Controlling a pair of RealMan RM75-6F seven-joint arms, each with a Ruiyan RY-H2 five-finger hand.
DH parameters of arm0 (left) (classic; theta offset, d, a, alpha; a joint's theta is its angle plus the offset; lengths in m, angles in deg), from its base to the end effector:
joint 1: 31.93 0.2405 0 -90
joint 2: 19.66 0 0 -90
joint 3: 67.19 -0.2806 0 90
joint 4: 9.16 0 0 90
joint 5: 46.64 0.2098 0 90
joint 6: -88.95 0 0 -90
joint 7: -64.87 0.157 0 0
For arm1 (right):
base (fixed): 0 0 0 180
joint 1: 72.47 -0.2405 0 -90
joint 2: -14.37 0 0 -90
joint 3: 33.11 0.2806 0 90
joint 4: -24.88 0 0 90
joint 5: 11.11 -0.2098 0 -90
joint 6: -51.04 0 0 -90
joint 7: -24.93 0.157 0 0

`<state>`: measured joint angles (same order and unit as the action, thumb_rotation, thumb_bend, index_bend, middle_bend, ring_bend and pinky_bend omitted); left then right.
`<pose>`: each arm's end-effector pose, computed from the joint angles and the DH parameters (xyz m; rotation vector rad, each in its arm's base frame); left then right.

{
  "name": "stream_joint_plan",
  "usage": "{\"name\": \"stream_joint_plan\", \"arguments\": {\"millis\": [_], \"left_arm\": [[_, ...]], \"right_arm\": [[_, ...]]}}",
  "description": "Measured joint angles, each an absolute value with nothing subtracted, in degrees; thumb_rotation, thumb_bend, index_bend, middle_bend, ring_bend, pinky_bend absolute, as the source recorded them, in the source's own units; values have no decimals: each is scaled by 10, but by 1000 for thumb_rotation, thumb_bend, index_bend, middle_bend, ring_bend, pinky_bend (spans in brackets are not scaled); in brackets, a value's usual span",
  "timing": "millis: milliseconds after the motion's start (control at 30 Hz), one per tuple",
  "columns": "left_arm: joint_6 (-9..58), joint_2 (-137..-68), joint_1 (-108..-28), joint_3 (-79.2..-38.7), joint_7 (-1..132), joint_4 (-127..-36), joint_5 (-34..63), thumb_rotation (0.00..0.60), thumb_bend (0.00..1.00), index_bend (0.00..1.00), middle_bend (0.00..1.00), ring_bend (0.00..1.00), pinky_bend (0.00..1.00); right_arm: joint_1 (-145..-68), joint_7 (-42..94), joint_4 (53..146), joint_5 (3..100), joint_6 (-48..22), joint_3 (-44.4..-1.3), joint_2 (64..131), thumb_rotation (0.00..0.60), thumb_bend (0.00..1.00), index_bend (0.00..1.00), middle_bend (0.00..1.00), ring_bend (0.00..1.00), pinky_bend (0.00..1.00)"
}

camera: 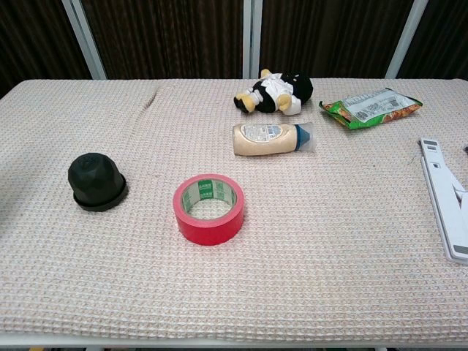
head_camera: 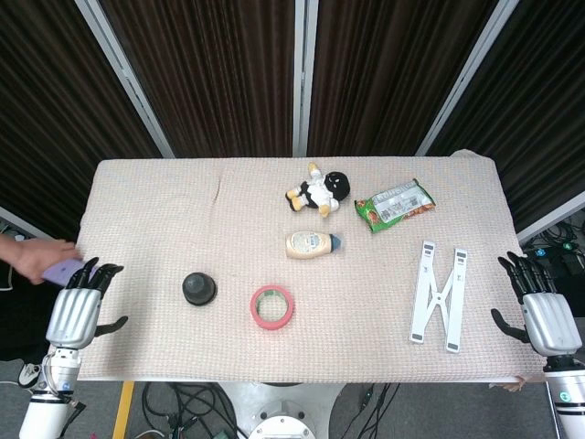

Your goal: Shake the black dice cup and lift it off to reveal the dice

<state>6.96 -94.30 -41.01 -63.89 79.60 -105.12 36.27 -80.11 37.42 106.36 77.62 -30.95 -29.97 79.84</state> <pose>-0.2944 0.2166 0.0983 -1.4476 -0.9155 -0.8996 -0.3552 -0.2169 0.1727 1.4408 -0.9350 0.9666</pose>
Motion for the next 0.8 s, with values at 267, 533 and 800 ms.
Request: {"name": "stream_joint_plan", "arguments": {"millis": [267, 533, 800], "left_arm": [[77, -951, -409, -644, 771, -1040, 360, 600, 61, 207, 197, 71, 184], [95, -960, -421, -640, 739, -1025, 360, 600, 61, 206, 197, 71, 184], [147, -998, -453, -633, 686, -965, 355, 600, 60, 203, 197, 71, 186]], "right_arm": [[-802, 353, 1090, 768, -317, -291, 796, 600, 165, 0, 0, 0, 0], [-800, 344, 1110, 765, -325, -287, 793, 600, 161, 0, 0, 0, 0], [-804, 329, 1127, 765, -325, -283, 778, 600, 155, 0, 0, 0, 0]]}}
